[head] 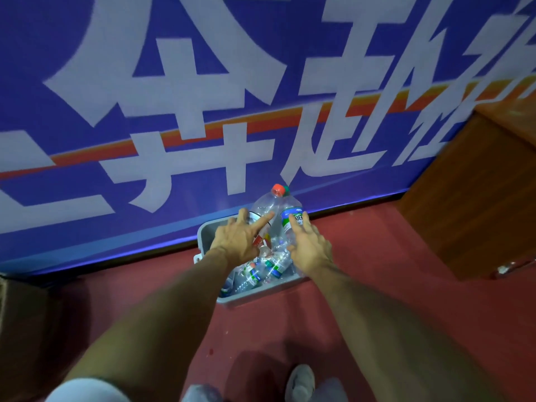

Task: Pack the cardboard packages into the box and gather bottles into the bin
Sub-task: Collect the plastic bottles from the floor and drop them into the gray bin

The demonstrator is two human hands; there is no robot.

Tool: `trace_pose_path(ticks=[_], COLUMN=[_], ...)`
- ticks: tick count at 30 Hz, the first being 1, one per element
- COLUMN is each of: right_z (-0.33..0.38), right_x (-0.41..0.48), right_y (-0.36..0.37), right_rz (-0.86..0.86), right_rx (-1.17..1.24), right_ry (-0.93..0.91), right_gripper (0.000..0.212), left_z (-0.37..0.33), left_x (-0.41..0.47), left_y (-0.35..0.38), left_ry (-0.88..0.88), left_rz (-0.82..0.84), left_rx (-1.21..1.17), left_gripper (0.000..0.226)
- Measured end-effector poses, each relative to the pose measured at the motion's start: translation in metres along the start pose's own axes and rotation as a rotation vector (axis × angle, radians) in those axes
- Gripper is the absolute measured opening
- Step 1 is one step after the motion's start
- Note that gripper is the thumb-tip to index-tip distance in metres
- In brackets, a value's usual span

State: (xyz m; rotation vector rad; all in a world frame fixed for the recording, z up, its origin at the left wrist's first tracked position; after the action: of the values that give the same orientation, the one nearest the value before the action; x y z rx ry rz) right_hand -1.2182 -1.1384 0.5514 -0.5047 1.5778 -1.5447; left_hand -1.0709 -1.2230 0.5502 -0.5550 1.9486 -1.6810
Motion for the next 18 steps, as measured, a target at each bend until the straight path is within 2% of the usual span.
trace_pose_path(ticks=[6, 11, 13, 16, 18], right_z=[-0.007, -0.028, -0.036, -0.042, -0.047], right_x=[0.093, 0.155, 0.171, 0.189, 0.197], right_y=[0.139, 0.26, 0.295, 0.327, 0.331], right_rz=[-0.007, 0.02, 0.027, 0.079, 0.051], right_rx=[0.058, 0.221, 0.402, 0.7, 0.684], right_ry=[-0.014, 0.133, 0.15, 0.128, 0.134], right_gripper=[0.075, 0.068, 0.079, 0.097, 0.097], left_z=[0.041, 0.066, 0.071, 0.072, 0.068], left_x=[0.054, 0.09, 0.105, 0.126, 0.138], left_y=[0.158, 0.278, 0.308, 0.336, 0.338], left_ry=[-0.04, -0.018, -0.009, -0.092, -0.128], left_rz=[0.081, 0.089, 0.084, 0.039, -0.019], left_rx=[0.007, 0.03, 0.041, -0.056, -0.088], left_gripper=[0.087, 0.08, 0.085, 0.098, 0.101])
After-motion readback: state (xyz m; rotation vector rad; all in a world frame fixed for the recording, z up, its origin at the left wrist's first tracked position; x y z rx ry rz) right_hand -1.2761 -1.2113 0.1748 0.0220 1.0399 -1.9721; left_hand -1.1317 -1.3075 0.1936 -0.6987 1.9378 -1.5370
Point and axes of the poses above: each hand's wrist, its own x-axis towards the middle knuckle, its own y-axis out of the palm, z = x × y, the point moved 5 cm from there along x, towards the middle knuckle, and after that the axes turned 12 degrees about y, right-handed, at the moved point
